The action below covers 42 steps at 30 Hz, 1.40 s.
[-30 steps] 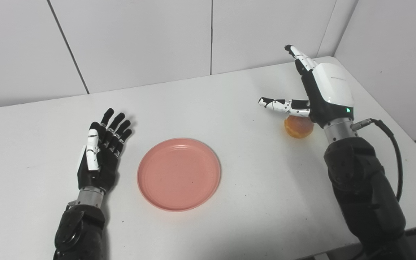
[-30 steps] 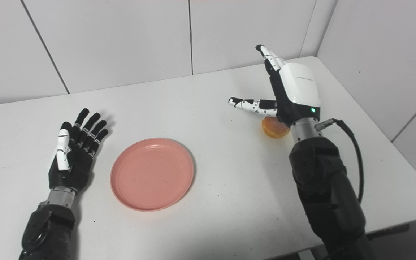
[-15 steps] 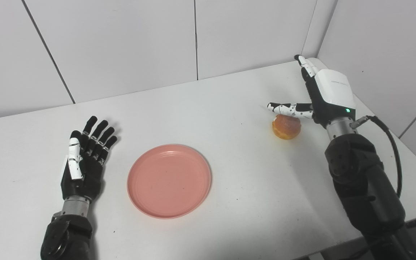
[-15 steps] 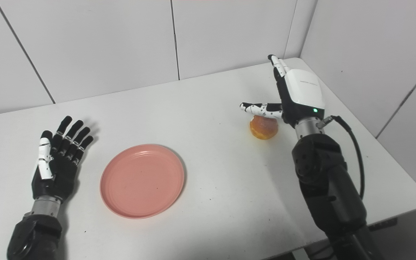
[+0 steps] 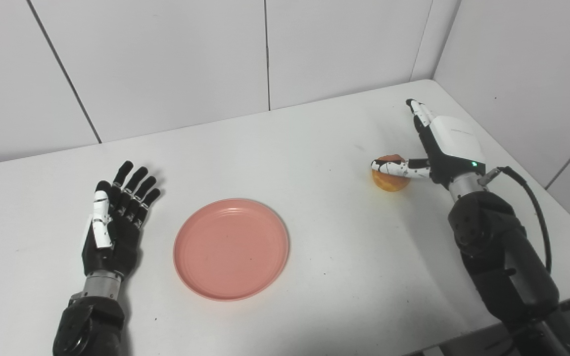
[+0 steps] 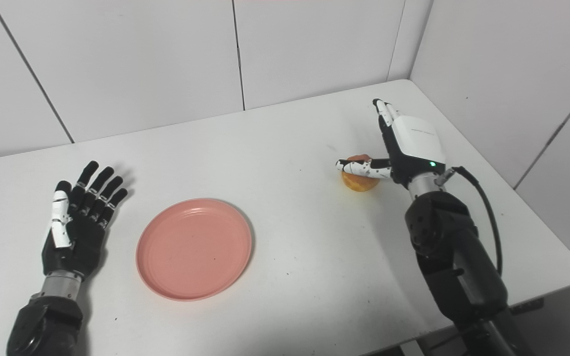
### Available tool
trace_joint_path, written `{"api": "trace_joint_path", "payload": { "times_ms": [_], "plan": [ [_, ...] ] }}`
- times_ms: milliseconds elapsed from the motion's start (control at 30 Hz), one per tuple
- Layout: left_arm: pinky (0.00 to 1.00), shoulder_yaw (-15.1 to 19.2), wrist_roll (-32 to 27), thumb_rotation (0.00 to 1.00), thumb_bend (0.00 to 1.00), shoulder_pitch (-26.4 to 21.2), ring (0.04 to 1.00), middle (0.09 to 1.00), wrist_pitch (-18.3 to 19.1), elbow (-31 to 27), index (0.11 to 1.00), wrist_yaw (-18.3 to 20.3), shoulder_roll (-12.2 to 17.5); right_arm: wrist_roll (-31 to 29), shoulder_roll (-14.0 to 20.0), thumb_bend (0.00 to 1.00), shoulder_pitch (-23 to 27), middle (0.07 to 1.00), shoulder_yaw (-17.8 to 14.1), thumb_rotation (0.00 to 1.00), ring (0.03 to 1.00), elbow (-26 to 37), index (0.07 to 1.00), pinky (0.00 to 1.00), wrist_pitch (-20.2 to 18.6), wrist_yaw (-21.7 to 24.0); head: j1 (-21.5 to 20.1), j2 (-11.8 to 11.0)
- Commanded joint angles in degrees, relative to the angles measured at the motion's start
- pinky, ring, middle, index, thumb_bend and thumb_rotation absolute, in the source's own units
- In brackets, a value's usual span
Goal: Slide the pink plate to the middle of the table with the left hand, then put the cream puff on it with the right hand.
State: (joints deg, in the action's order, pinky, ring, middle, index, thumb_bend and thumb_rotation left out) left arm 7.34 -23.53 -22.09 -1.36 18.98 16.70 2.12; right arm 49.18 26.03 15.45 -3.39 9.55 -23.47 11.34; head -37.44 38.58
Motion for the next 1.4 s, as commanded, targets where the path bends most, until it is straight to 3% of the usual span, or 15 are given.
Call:
{"api": "trace_joint_path", "payload": {
  "times_ms": [0, 567, 800, 1167, 1367],
  "plan": [
    [0.87, 0.41, 0.13, 1.0, 0.47, 3.11, 0.874, 0.883, 0.18, 1.16, 0.887, 0.25, 0.8, -0.67, 1.03, 1.0, 0.95, 0.976, -0.17, 0.65, 0.946, 0.19, 0.986, 0.8, -0.31, -0.99, 0.15, 0.08],
    [0.87, 0.23, 0.19, 1.0, 0.48, 3.73, 0.877, 0.887, 1.06, -0.69, 0.889, -0.08, 0.84, -3.46, 1.44, 0.99, 2.83, 0.967, 2.1, 0.54, 0.917, -4.99, 0.957, 0.76, -0.54, -1.49, 0.11, 1.03],
    [0.87, 0.32, 0.05, 1.0, 0.48, 3.57, 0.882, 0.891, 1.2, -0.54, 0.894, 0.06, 0.86, -3.97, 1.64, 0.98, 3.57, 0.929, 2.96, 0.51, 0.861, -7.4, 0.92, 0.67, 0.16, -2.71, 0.07, 1.19],
    [0.87, 0.42, -0.1, 1.0, 0.47, 3.84, 0.879, 0.89, 2.51, -1.99, 0.891, -0.57, 0.88, -6.86, 1.78, 0.91, 4.09, 0.908, 2.3, 0.35, 0.833, -8.54, 0.902, 0.69, -0.83, -2.79, 0.23, 1.78],
    [0.87, 0.21, 0.15, 1.0, 0.47, 4.05, 0.885, 0.896, 2.86, -2.76, 0.899, -0.7, 0.87, -7.58, 2.57, 0.9, 4.14, 0.895, 2.43, 0.32, 0.821, -9.08, 0.891, 0.68, -1.07, -2.75, 0.24, 2.07]
  ]
}}
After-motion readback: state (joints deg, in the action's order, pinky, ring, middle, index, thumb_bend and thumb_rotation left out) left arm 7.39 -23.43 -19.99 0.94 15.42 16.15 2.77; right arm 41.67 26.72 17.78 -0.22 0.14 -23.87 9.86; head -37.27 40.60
